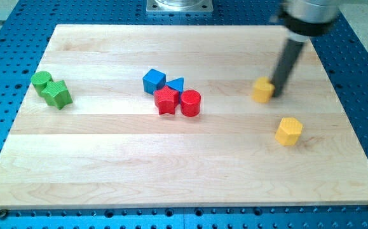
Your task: Move the yellow heart above the triangle
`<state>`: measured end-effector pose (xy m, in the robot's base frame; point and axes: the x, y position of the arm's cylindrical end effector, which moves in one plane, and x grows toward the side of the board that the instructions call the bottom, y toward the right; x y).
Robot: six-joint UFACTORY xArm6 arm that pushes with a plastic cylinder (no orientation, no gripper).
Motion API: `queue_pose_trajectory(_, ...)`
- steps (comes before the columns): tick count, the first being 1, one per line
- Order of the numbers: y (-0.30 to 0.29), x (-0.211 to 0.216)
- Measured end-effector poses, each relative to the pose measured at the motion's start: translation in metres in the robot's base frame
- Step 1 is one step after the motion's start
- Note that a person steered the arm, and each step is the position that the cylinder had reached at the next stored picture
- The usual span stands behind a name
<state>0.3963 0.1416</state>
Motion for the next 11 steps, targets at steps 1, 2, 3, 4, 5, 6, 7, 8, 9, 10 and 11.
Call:
queue_pose_trajectory(1, -0.028, -0.004)
queue_pose_trajectory(2, 0.019, 0.052)
queue_pose_trajectory(3, -0.044, 0.057)
queue_pose_trajectory(4, -0.046, -0.003)
queue_pose_trajectory(5, -0.058, -0.046)
queue_pose_trajectory(6, -0.051, -0.047)
queue_pose_trajectory(7, -0.046, -0.063)
queue_pose_trajectory(8, -0.086, -0.066)
queue_pose_trajectory(9, -0.124, -0.069)
queue_pose_trajectory(10, -0.073, -0.100)
queue_pose_trajectory(11, -0.111, -0.102)
